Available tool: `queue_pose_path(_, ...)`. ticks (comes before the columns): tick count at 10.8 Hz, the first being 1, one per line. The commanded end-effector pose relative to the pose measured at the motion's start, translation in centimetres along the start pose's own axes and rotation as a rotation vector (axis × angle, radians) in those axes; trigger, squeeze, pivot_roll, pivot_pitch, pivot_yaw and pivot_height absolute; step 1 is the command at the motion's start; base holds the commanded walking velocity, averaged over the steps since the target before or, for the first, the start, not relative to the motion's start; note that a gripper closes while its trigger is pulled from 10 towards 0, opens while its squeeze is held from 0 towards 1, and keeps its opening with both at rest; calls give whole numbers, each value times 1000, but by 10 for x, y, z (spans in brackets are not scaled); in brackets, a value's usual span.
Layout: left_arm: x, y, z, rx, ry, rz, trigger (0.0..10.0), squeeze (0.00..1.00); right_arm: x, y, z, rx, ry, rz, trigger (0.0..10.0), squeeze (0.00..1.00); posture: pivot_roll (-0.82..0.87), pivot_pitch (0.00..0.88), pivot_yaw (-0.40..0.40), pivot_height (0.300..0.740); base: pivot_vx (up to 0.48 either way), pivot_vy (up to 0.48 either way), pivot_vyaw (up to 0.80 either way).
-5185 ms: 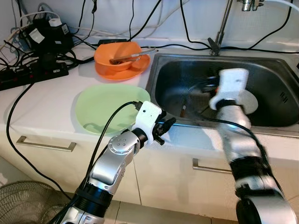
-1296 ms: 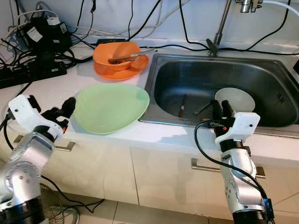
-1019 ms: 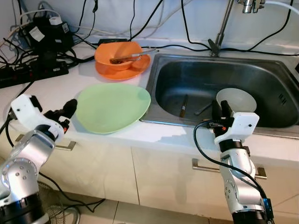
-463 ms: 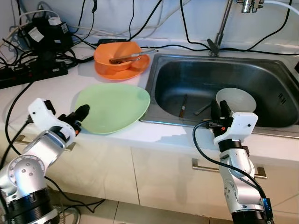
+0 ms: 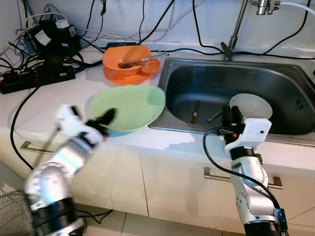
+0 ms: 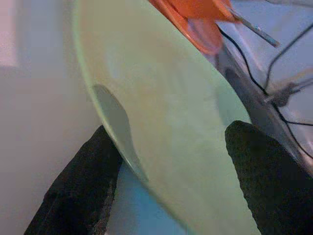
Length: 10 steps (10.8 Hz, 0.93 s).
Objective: Kitchen organization
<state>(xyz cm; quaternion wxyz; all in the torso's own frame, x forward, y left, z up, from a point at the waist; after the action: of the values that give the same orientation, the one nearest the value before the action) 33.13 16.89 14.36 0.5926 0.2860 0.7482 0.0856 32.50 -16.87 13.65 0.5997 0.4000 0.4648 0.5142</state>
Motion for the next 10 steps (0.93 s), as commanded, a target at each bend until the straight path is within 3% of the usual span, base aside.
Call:
queue_pose_path(1, 11, -21, 5, 90, 57, -13, 10000, 0, 0, 3, 2, -12, 5, -14, 10000, 0, 61, 0, 70, 740, 0, 0, 0)
queue_pose_path(3, 5, -29, 10, 75, 46, -43, 10000, 0, 1, 2, 3, -6, 10, -17, 10000, 0, 62, 0, 64, 740, 0, 0, 0)
queue_pose_path(6, 5, -24, 19, 7, 73, -62, 10000, 0, 2, 1, 3, 2, 16, -19, 10000, 0, 55, 0, 56, 740, 0, 0, 0)
queue_pose_path(10, -2, -28, 33, 0, 67, -61, 10000, 0, 0, 1, 4, 5, 11, -25, 10000, 0, 45, 0, 50, 740, 0, 0, 0)
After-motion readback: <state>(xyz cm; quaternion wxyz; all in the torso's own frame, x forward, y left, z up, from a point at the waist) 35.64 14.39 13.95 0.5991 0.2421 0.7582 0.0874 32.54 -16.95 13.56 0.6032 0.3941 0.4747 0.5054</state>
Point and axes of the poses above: a point about 5 cm out from each wrist's last joint towards the gripper, its own z axis pointing out of the wrist towards the gripper, its own y axis along the axis of the wrist's last joint, x = y × z, the point moved 4 cm from there along z, pointing out of the wrist towards the gripper, and after that the axes turned 11 degrees about -z, right-handed, at the moved point
